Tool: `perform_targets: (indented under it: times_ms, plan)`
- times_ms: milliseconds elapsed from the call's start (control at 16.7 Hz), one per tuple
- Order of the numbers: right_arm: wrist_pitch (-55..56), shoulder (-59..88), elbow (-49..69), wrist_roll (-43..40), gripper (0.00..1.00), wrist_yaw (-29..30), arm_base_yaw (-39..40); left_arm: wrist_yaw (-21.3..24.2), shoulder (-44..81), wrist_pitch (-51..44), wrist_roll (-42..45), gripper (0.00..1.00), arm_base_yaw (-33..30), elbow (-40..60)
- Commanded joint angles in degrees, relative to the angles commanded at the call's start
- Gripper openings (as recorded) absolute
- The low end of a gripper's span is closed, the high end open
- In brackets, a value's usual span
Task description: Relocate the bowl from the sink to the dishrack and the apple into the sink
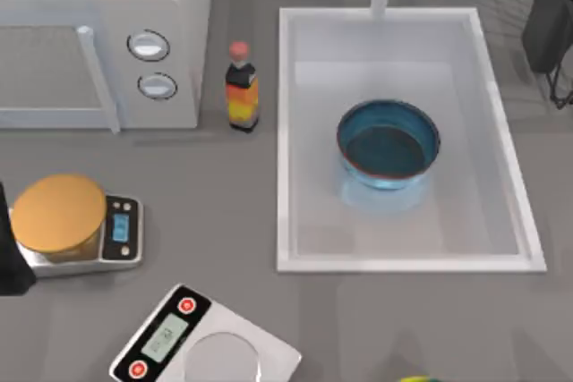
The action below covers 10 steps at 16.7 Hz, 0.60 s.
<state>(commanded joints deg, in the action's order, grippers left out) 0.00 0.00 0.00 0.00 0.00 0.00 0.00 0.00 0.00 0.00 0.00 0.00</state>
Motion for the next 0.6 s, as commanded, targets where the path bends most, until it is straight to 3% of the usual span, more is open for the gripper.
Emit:
perform_targets:
  times_ms: [300, 600]
  plan:
    - [-1.3, 2.9, 1.9, 1.6, 1.0, 0.0, 0.3, 0.0, 0.0, 0.0, 0.0, 1.0, 0.0, 0.0]
    - [-8.3, 19.3, 12.7, 8.1, 1.0, 0.4, 1.8, 0.0, 0.0, 0.0, 0.0, 1.0, 0.0, 0.0]
